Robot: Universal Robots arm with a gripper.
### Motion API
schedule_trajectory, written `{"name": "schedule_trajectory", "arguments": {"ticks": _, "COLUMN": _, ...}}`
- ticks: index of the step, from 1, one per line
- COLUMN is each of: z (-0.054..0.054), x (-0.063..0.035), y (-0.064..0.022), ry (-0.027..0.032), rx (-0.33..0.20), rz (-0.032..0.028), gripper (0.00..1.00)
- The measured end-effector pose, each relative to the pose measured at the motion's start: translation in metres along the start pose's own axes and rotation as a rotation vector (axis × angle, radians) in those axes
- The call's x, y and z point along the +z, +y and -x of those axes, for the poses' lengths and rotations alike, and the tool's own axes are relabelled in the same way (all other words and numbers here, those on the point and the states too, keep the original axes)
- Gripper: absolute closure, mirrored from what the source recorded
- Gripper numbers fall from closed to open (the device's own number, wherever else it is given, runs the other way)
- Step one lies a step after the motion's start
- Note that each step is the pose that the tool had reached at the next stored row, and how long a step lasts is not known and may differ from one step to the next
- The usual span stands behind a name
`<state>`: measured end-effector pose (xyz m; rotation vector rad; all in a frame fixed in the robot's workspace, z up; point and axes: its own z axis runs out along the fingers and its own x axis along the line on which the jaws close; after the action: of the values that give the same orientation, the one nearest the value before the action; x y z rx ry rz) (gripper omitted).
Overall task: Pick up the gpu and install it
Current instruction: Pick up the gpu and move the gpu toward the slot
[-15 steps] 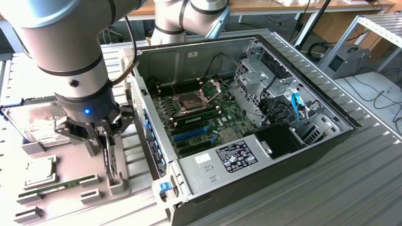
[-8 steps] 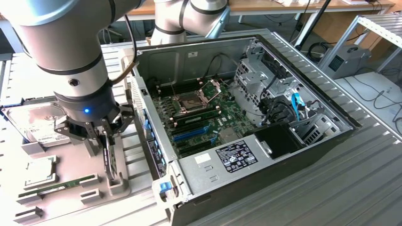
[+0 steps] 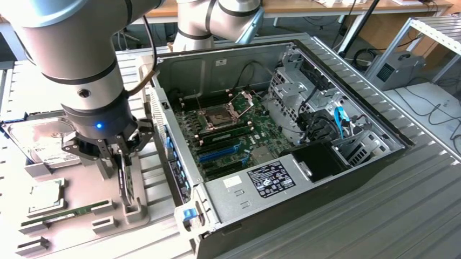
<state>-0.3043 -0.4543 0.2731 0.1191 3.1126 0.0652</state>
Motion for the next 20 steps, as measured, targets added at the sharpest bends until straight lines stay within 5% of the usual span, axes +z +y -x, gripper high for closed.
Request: {"name": "schedule_trajectory", "arguments": {"ticks": 20, "z": 0.000, "x": -0.0207, "y": 0.0009, "ry": 0.0000, "rx": 0.000, "rz": 0.0001, "gripper": 0.74}}
